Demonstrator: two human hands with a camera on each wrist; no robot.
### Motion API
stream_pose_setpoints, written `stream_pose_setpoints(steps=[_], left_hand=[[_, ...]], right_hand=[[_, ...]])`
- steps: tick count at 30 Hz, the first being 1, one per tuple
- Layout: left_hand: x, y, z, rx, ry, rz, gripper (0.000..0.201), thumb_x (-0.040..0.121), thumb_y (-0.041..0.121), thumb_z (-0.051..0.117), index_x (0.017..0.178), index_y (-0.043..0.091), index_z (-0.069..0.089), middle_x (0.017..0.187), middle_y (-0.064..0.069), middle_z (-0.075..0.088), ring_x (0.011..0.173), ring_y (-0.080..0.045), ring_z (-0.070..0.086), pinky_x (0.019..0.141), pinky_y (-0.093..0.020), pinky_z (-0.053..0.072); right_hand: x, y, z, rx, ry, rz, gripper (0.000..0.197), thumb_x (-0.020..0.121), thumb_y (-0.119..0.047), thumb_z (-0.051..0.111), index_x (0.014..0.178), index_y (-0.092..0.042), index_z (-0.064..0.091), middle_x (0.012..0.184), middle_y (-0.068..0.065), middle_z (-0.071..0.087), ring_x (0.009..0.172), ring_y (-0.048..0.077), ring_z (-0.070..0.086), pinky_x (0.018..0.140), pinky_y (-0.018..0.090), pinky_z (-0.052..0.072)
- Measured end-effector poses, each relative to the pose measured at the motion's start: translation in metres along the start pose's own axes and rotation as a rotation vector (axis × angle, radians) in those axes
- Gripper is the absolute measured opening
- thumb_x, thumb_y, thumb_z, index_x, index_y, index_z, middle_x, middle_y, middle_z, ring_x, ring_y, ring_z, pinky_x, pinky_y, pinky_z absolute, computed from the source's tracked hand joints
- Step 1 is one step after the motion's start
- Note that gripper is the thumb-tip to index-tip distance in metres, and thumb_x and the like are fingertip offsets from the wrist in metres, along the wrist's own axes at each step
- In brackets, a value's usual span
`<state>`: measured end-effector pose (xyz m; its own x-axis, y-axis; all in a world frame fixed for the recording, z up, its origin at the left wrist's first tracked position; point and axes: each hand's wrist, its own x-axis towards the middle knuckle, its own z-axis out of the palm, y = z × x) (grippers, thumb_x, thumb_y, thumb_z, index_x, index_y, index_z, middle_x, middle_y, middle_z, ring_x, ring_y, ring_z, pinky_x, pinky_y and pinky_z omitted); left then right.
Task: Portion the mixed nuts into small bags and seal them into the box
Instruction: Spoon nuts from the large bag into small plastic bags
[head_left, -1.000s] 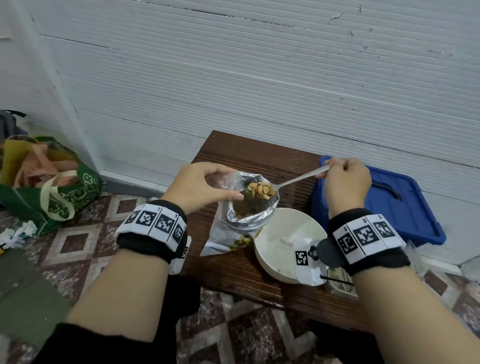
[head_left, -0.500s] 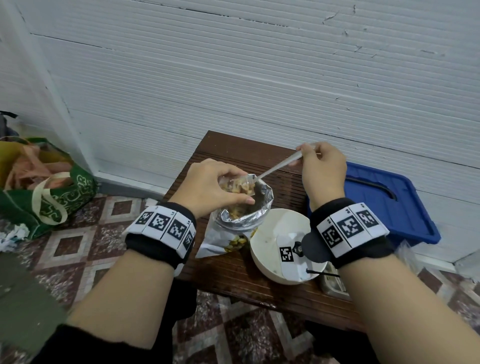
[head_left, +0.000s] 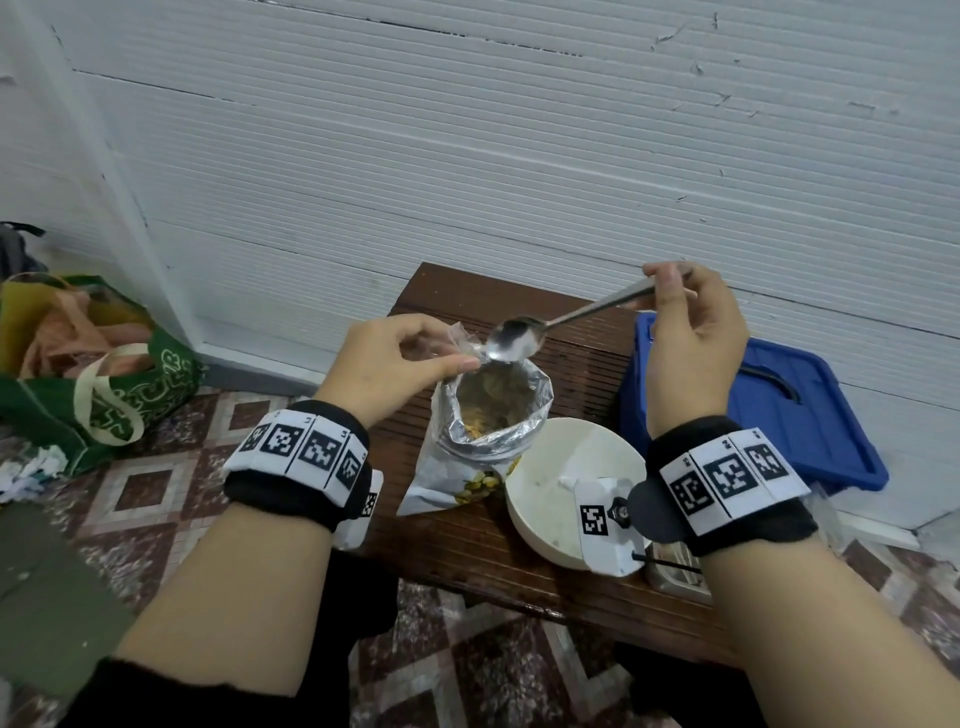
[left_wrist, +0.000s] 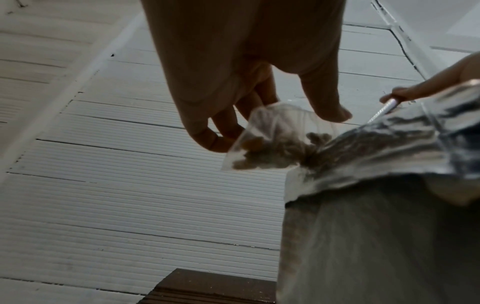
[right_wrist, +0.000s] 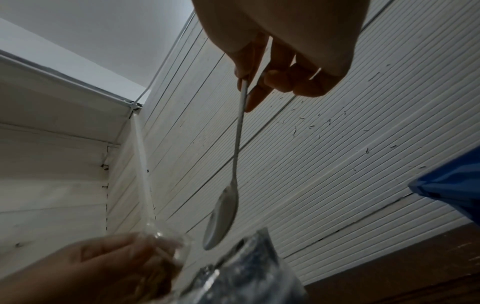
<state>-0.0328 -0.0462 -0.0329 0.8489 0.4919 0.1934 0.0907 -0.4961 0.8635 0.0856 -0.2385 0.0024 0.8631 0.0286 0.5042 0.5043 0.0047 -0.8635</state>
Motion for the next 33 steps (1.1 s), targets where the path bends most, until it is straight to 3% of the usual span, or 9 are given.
stream_pose_setpoints(steps=[3, 5, 10, 13, 15, 23, 28, 30, 33], left_hand=[[0.0, 0.0, 0.001, -0.002, -0.043, 0.003, 0.028, 0.067, 0.035, 0.083, 0.09, 0.023, 0.074, 0.086, 0.012, 0.073, 0.084, 0.006, 0.065, 0.075, -0.007, 0.047], [0.0, 0.0, 0.003, 0.008, -0.072, 0.015, 0.029, 0.065, 0.033, 0.084, 0.09, 0.022, 0.075, 0.086, 0.012, 0.073, 0.083, 0.007, 0.064, 0.071, -0.003, 0.044], [-0.001, -0.002, 0.005, 0.069, -0.112, 0.03, 0.033, 0.063, 0.031, 0.086, 0.093, 0.023, 0.075, 0.082, 0.012, 0.071, 0.077, 0.009, 0.059, 0.064, -0.001, 0.038], [-0.001, -0.001, 0.007, 0.077, -0.119, 0.038, 0.035, 0.061, 0.032, 0.087, 0.092, 0.025, 0.074, 0.082, 0.015, 0.07, 0.08, 0.01, 0.059, 0.065, 0.0, 0.038], [-0.001, 0.0, 0.008, 0.085, -0.121, 0.041, 0.034, 0.06, 0.033, 0.087, 0.091, 0.028, 0.072, 0.081, 0.017, 0.069, 0.078, 0.014, 0.058, 0.065, 0.001, 0.038], [-0.002, 0.0, 0.008, 0.109, -0.127, 0.039, 0.036, 0.06, 0.037, 0.087, 0.093, 0.03, 0.072, 0.088, 0.016, 0.07, 0.088, 0.004, 0.06, 0.069, 0.0, 0.039], [-0.003, 0.001, 0.007, 0.075, -0.125, 0.044, 0.037, 0.062, 0.032, 0.087, 0.096, 0.023, 0.074, 0.085, 0.017, 0.069, 0.082, 0.012, 0.059, 0.067, 0.002, 0.038], [-0.003, 0.0, 0.005, 0.078, -0.113, 0.034, 0.039, 0.062, 0.032, 0.087, 0.097, 0.024, 0.074, 0.085, 0.018, 0.069, 0.08, 0.016, 0.057, 0.066, 0.002, 0.038], [-0.002, -0.001, 0.003, 0.078, -0.092, 0.027, 0.038, 0.061, 0.033, 0.087, 0.096, 0.025, 0.074, 0.084, 0.019, 0.068, 0.079, 0.018, 0.056, 0.066, 0.002, 0.037]], right_hand=[[-0.009, 0.006, 0.001, -0.065, -0.058, -0.006, 0.02, 0.097, -0.017, 0.053, 0.082, -0.025, 0.063, 0.07, -0.017, 0.061, 0.068, -0.007, 0.057, 0.069, 0.01, 0.043], [-0.018, 0.012, 0.005, -0.154, -0.178, -0.044, 0.015, 0.096, -0.017, 0.056, 0.085, -0.021, 0.066, 0.071, -0.016, 0.061, 0.063, -0.008, 0.055, 0.062, 0.007, 0.041], [-0.045, 0.036, 0.015, -0.491, -0.518, -0.274, 0.014, 0.093, -0.02, 0.059, 0.093, -0.018, 0.072, 0.074, -0.003, 0.068, 0.07, 0.019, 0.056, 0.073, 0.041, 0.048], [-0.057, 0.044, 0.018, -0.603, -0.594, -0.342, 0.015, 0.091, -0.022, 0.057, 0.087, -0.016, 0.07, 0.065, 0.003, 0.06, 0.069, 0.025, 0.052, 0.072, 0.047, 0.046], [-0.056, 0.044, 0.018, -0.61, -0.617, -0.289, 0.014, 0.094, -0.02, 0.057, 0.086, -0.015, 0.067, 0.067, 0.003, 0.059, 0.073, 0.024, 0.05, 0.075, 0.046, 0.044], [-0.047, 0.041, 0.018, -0.391, -0.457, 0.101, 0.019, 0.096, -0.016, 0.052, 0.08, -0.016, 0.063, 0.07, 0.003, 0.067, 0.075, 0.022, 0.064, 0.078, 0.04, 0.052], [-0.04, 0.036, 0.016, -0.357, -0.287, 0.207, 0.02, 0.097, -0.019, 0.05, 0.08, -0.019, 0.06, 0.073, 0.006, 0.068, 0.071, 0.018, 0.062, 0.073, 0.028, 0.05], [-0.033, 0.034, 0.013, -0.376, -0.229, 0.224, 0.02, 0.097, -0.02, 0.048, 0.083, -0.015, 0.061, 0.075, 0.008, 0.068, 0.068, 0.014, 0.059, 0.062, 0.011, 0.043], [-0.024, 0.032, 0.009, -0.394, -0.17, 0.249, 0.02, 0.099, -0.021, 0.047, 0.088, -0.012, 0.062, 0.07, 0.003, 0.067, 0.059, 0.007, 0.053, 0.05, 0.008, 0.038]])
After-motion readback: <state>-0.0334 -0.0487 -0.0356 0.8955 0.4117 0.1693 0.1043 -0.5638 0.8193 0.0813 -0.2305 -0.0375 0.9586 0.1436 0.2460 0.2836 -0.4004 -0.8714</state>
